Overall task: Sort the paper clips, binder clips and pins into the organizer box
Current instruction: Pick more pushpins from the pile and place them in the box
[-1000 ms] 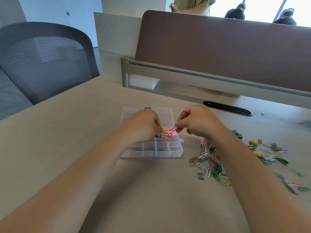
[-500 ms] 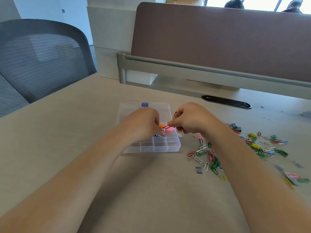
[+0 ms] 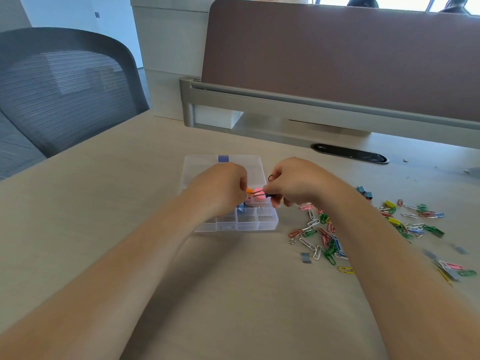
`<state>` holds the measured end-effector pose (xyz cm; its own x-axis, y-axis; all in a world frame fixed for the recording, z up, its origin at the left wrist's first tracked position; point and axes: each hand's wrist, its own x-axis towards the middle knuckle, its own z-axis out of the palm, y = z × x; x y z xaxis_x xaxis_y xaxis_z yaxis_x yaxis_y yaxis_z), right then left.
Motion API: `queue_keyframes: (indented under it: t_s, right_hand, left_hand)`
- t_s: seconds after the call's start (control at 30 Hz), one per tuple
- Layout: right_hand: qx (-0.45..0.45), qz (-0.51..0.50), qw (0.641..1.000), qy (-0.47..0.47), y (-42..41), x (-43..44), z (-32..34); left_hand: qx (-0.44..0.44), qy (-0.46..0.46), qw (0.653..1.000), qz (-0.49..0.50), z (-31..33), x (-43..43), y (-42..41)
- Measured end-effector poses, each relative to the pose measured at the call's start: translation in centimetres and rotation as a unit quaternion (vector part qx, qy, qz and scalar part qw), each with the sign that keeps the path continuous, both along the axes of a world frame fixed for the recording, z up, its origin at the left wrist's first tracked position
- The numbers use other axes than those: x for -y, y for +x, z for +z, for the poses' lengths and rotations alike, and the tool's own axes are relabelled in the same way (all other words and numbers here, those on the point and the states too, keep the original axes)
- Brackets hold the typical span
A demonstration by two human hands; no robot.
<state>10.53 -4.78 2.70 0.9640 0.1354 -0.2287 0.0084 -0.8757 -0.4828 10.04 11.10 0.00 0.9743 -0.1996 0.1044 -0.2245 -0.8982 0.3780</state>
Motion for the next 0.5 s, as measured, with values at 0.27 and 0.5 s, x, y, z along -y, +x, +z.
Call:
queue_keyframes:
  t_s: [0.27, 0.5]
  right_hand:
    - [0.028, 0.028, 0.999, -0.024, -0.18, -0.14, -0.21]
    - [0.033, 0.052, 0.997, -0.041, -0.37, -0.74, -0.47]
  left_hand:
    - [-0.027, 0.024, 0.999, -0.034, -0.01, -0.53, 0.01]
    - [-0.021, 0.035, 0.999, -0.03, -0.03, -0.46, -0.07]
